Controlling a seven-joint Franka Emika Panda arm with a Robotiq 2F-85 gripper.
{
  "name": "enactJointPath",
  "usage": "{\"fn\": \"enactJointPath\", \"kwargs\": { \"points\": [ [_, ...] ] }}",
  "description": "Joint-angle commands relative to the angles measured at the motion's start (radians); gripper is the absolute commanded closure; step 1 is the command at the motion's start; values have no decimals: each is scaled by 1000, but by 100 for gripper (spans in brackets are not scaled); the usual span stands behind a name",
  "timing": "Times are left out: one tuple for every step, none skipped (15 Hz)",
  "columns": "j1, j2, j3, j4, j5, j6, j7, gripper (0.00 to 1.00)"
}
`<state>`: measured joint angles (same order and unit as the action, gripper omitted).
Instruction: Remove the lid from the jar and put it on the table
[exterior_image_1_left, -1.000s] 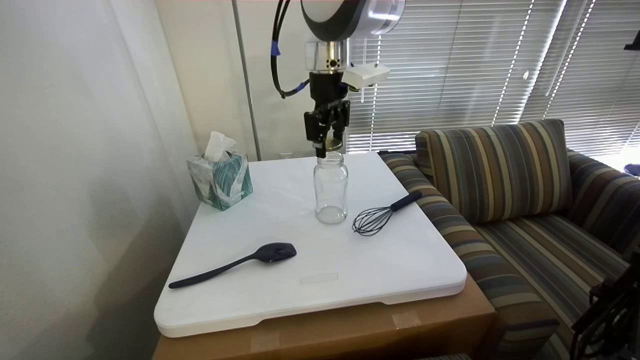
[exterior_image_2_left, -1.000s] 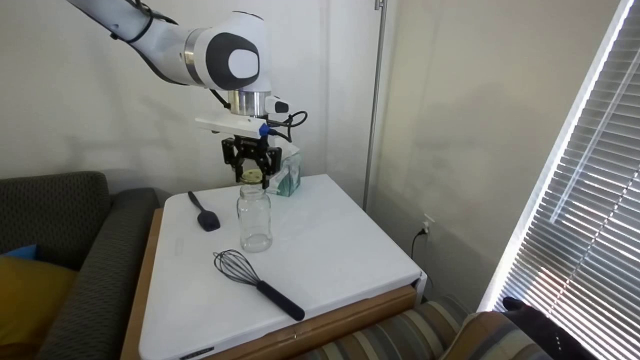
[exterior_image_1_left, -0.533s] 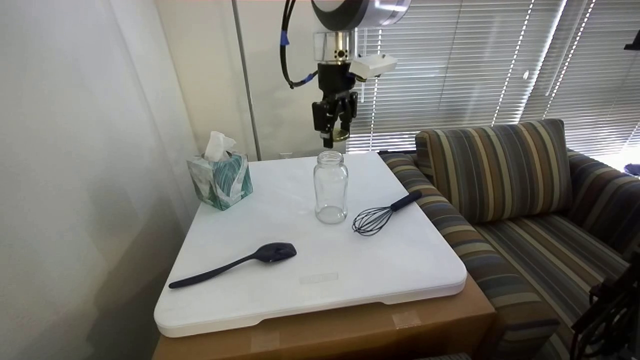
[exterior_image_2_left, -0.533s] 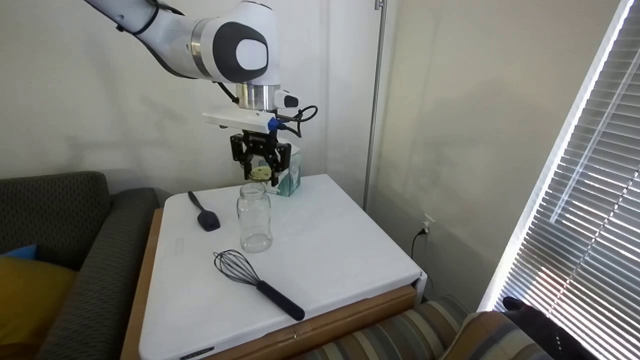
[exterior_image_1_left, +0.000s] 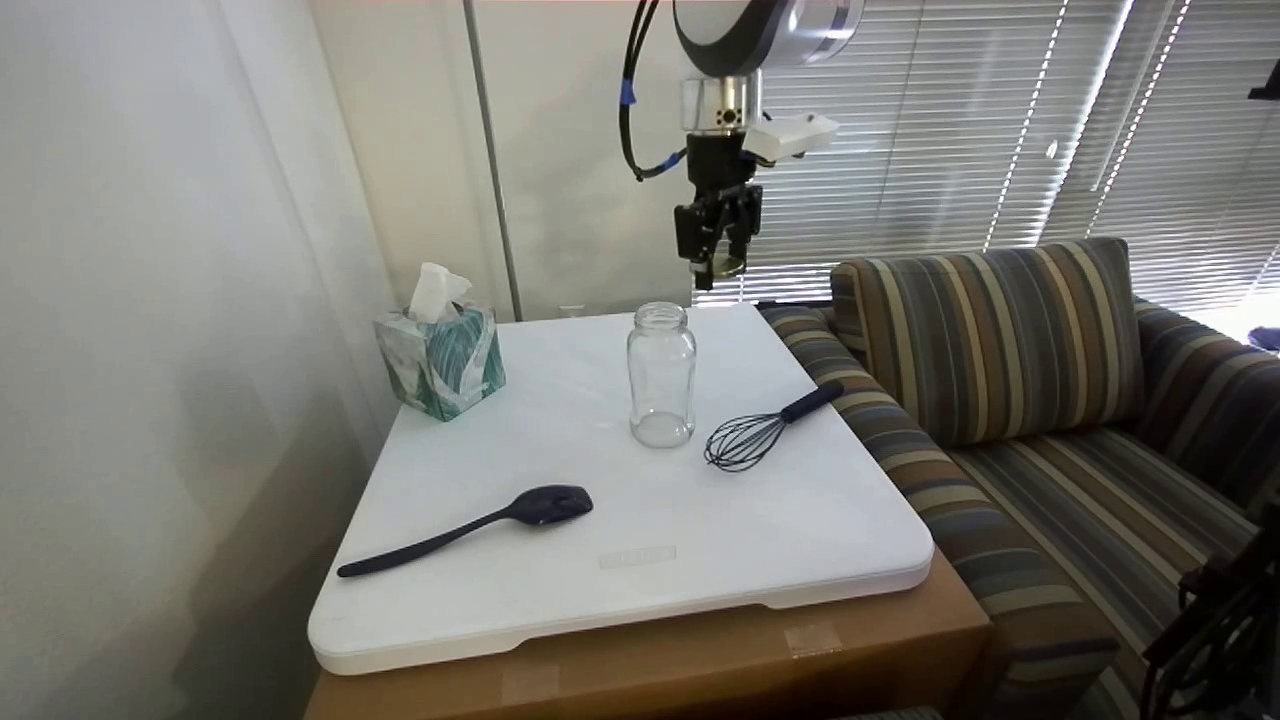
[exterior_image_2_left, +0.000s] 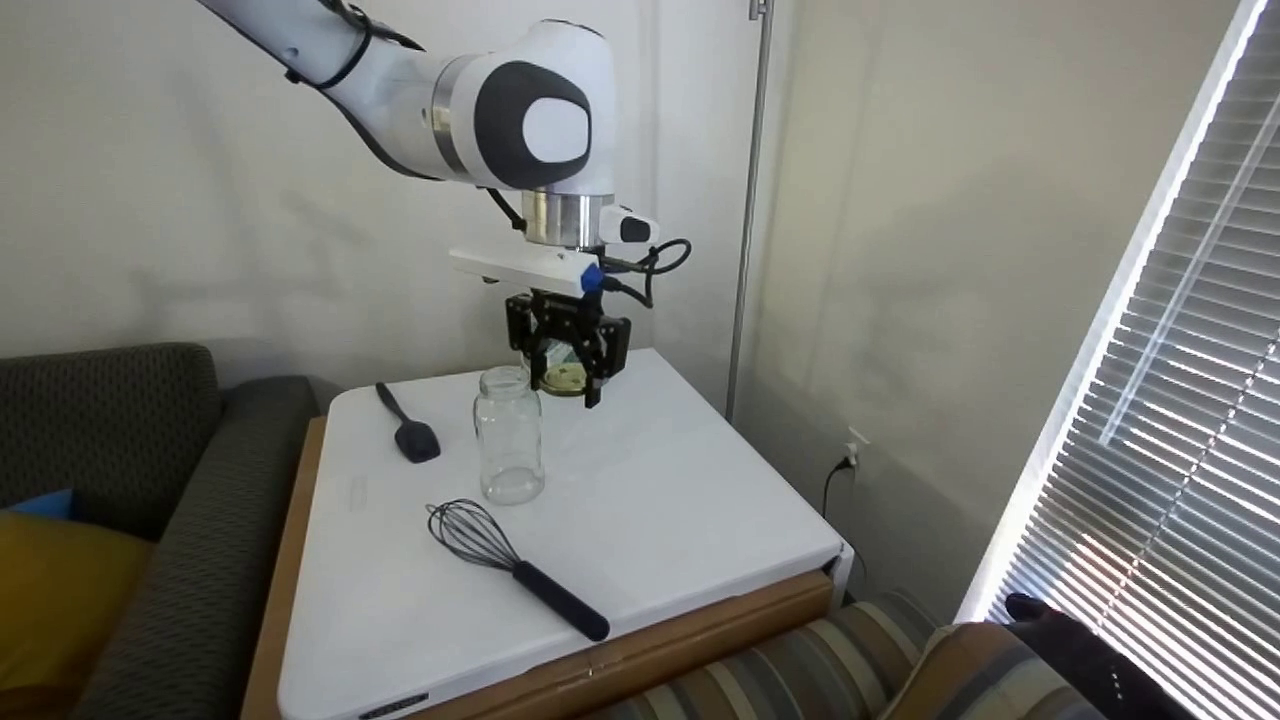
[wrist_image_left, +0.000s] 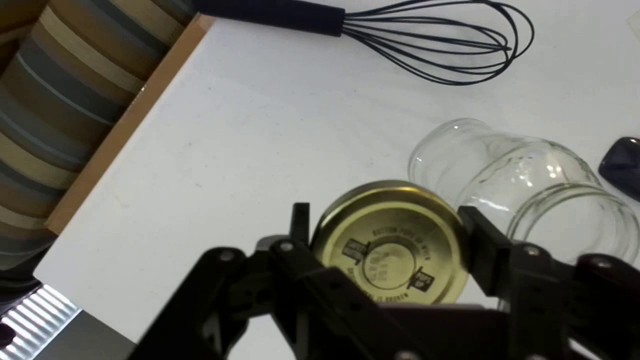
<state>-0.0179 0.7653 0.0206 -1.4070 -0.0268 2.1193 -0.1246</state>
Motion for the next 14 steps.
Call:
{"fn": "enactJointPath", "kwargs": {
  "points": [
    [-25,-10,-14,-54,14,7,23,53],
    [-31,3,-20,-53,15,7,32,53],
    [-38,13,-22,-57,20,12,40,53],
    [-43,24,-27,-60,23,16,51,53],
    [-49,36,-29,-62,28,24,59,53],
    [-60,52,-25,-57,35,24,49,53],
    [-60,68,-32,-53,33,36,60,53],
    [-66,85,-34,-46,43,58,76,53],
    [-68,102,-38,-41,50,81,100,53],
    [-71,119,-40,-32,64,107,129,53],
    [-73,136,-44,-25,78,128,159,53],
    [-70,158,-52,-3,85,138,195,53],
    [-66,173,-62,2,91,156,233,53],
    [-61,191,-72,12,90,168,267,53]
  ]
}}
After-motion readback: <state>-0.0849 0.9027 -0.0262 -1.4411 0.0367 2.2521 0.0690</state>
